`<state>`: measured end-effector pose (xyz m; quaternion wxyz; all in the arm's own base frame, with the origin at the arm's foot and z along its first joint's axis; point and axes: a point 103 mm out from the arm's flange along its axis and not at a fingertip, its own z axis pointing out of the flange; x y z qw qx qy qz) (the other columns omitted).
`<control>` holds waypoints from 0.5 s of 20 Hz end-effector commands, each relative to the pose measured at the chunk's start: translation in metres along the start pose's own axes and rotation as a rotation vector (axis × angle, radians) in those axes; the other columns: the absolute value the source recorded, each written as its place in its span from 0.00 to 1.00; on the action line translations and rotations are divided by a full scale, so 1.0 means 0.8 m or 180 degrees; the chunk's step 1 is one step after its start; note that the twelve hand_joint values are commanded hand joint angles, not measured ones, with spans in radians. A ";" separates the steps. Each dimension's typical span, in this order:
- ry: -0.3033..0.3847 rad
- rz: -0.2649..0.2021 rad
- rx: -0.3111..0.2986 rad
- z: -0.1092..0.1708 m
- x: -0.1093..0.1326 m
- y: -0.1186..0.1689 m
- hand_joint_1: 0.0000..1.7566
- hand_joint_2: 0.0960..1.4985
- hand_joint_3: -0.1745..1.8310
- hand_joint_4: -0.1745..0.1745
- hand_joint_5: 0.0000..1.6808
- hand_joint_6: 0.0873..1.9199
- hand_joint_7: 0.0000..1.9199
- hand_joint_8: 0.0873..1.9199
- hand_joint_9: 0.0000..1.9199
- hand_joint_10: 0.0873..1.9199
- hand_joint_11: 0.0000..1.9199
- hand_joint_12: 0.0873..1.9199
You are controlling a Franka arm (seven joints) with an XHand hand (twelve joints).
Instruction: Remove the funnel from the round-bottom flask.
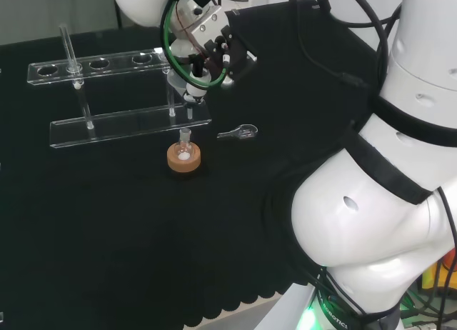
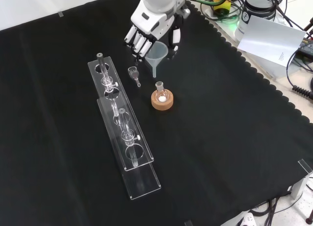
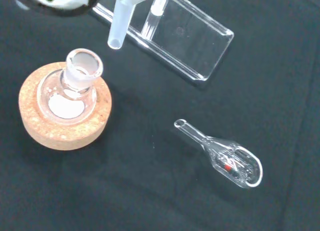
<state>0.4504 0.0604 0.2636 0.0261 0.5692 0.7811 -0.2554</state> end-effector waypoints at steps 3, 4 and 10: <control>-0.0126 0.0179 -0.0085 -0.051 -0.041 -0.020 0.47 0.45 0.37 0.39 0.32 0.33 0.25 0.35 0.47 0.31 0.19 0.66; -0.0136 0.0225 -0.0093 -0.058 -0.046 -0.022 0.47 0.45 0.37 0.39 0.32 0.33 0.25 0.35 0.47 0.31 0.19 0.66; -0.0159 0.0327 -0.0203 -0.091 -0.071 -0.025 0.48 0.44 0.37 0.39 0.32 0.33 0.25 0.35 0.47 0.31 0.19 0.66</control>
